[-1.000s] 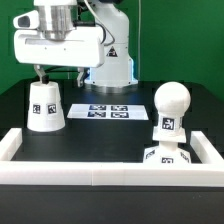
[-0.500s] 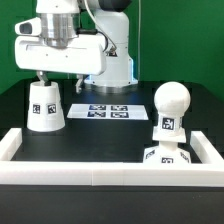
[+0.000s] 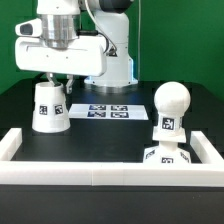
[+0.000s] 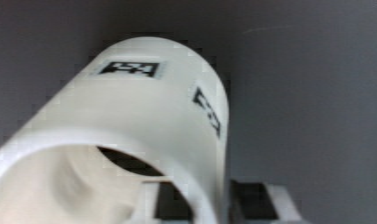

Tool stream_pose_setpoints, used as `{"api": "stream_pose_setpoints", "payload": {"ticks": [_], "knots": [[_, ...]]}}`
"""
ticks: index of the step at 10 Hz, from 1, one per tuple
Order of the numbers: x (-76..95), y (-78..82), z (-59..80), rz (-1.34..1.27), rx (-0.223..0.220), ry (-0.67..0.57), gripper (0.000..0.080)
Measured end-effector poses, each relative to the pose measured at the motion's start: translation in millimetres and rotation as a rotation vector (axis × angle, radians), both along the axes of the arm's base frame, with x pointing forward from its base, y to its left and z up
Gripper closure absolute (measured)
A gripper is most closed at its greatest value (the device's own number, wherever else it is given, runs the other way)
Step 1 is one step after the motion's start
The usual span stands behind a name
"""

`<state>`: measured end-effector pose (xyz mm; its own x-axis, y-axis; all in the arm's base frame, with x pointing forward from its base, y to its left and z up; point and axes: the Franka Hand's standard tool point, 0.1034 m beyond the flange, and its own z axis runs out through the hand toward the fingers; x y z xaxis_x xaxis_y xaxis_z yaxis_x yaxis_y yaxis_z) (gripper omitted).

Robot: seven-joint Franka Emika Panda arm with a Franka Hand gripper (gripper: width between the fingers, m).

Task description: Assemble lamp

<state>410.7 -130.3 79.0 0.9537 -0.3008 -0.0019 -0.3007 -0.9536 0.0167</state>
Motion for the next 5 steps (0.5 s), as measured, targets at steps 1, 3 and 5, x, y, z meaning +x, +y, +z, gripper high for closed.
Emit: {"api": "stream_pose_setpoints", "payload": {"ticks": [1,3,5], "knots": [[2.8,5.3,0.2,-0.008,0.001,-0.004,0.0756],[13.5,35.0,4.5,-0.033,0.025,0.019,0.0756],[28.9,66.0,16.5,-0.063,0.049,0.033,0.0756]]}}
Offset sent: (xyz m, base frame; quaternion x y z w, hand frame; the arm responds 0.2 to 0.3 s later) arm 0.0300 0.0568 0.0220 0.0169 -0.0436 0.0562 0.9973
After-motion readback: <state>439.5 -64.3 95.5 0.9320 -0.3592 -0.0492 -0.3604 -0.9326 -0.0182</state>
